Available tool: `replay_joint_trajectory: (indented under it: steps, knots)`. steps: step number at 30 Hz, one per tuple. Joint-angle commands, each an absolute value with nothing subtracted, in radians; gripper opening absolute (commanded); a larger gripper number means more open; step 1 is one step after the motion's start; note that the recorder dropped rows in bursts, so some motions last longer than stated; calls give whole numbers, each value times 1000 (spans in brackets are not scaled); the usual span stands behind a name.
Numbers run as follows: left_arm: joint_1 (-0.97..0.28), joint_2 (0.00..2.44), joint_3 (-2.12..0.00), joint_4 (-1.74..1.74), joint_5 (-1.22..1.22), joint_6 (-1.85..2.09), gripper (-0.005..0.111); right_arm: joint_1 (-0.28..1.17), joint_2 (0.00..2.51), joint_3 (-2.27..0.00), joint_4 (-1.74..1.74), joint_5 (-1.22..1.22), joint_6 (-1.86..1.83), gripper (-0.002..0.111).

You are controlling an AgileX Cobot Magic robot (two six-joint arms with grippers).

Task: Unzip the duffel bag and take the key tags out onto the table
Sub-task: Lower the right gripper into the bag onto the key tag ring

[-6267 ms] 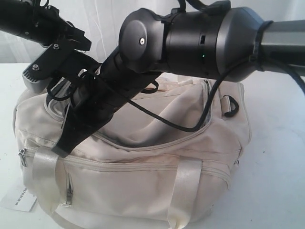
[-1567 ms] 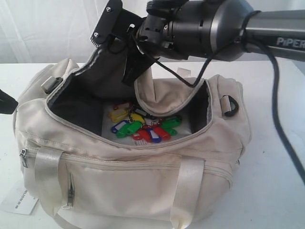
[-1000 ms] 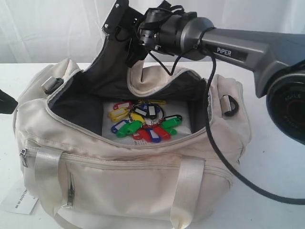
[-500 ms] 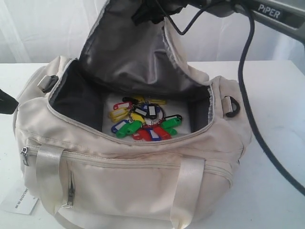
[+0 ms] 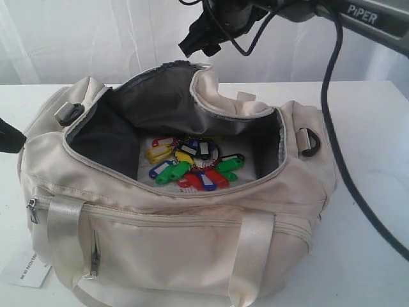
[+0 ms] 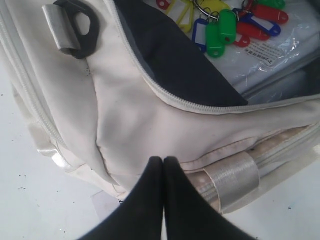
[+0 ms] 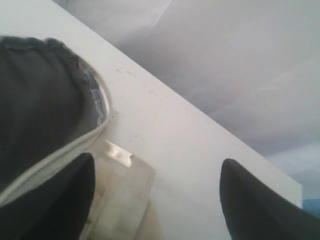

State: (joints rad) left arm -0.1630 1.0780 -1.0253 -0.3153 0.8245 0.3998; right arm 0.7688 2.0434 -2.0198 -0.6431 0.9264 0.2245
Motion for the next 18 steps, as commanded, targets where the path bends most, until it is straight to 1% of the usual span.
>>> replay_joint_trajectory:
  steps: [1,3,5,6,9,10,13,15,18]
  knots:
    - [-161,1070,-1021,-330,844,401,0,802,1981,-2022,-377,945,33,60]
    - [-161,1070,-1021,-330,844,401,0,811,1974,-2022,-151,990,-134,51]
    - [-161,1070,-1021,-330,844,401,0,816,1984,-2022,19,1067,-255,38]
    - [-161,1070,-1021,-330,844,401,0,818,1998,-2022,77,1121,-284,29]
    - [-161,1070,-1021,-330,844,402,0,818,2052,-2022,29,1220,-296,5]
    - [-161,1070,-1021,-330,844,402,0,814,2074,-2022,-43,1221,-287,0]
    - [-161,1070,-1021,-330,844,404,0,786,2133,-2022,-356,1215,-124,0]
    - [-161,1070,-1021,-330,844,404,0,764,2166,-2022,-609,1165,74,0]
    - [-163,1070,-1021,-340,845,404,0,737,2187,-2022,-851,1134,291,0]
